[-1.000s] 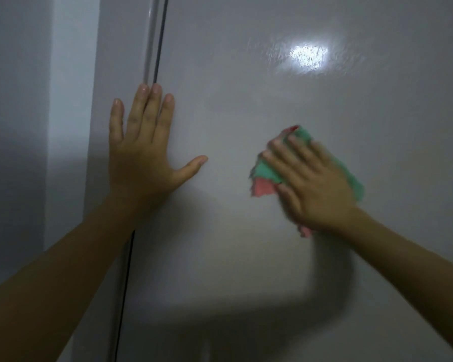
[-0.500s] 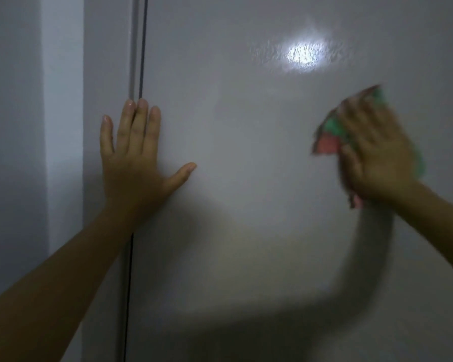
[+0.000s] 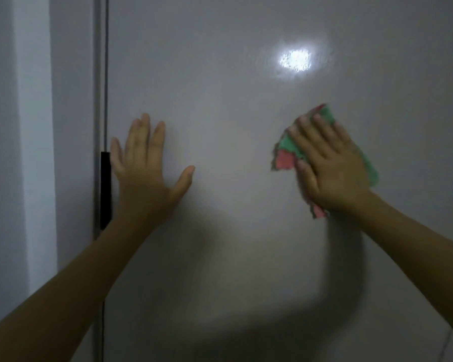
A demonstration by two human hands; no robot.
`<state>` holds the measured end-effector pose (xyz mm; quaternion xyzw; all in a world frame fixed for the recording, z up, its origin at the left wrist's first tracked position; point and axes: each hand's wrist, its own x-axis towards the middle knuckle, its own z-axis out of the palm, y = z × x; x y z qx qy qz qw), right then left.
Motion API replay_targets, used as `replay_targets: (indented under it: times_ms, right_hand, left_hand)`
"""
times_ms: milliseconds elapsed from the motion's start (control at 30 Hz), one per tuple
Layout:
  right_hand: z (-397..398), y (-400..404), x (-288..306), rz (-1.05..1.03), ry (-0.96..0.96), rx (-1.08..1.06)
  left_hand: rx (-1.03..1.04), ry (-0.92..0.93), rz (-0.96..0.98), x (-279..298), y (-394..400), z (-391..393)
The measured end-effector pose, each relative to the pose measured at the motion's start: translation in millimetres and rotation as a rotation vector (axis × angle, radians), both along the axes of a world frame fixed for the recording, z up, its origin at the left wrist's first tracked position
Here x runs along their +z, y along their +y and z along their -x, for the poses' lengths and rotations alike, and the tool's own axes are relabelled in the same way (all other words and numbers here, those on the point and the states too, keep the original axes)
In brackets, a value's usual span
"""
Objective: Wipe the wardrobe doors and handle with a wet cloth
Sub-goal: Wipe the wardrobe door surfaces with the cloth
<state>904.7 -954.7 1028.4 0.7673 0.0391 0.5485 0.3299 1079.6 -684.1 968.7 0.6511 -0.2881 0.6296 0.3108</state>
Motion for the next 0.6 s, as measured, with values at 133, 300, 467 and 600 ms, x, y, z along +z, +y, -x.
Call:
replay_targets:
  times_ms: [133,300,467,600]
  right_hand:
    - [-20.5,25.7,-7.0,-0.463,-0.402,0.002]
    - [11.5,-9.0,-36.3,0.075,0.088,0.014]
    - [71.4,-89.1,13.9,-0.288,-0.189,-0.062]
    - [33.5,-52.4,-8.2,-0.596,-0.514,-0.079]
  left_hand:
    - [-0.165,-0.015,0.043,17.7,-46.8,33.6]
    - [-0.257,-0.05,-0.061,34.8,-106.8,68.1]
    - [-0.048,-0.048,-0.096,33.2,-125.7,62.8]
    - [-0.004,-0.053,-0.096,32.4,-126.4,61.2]
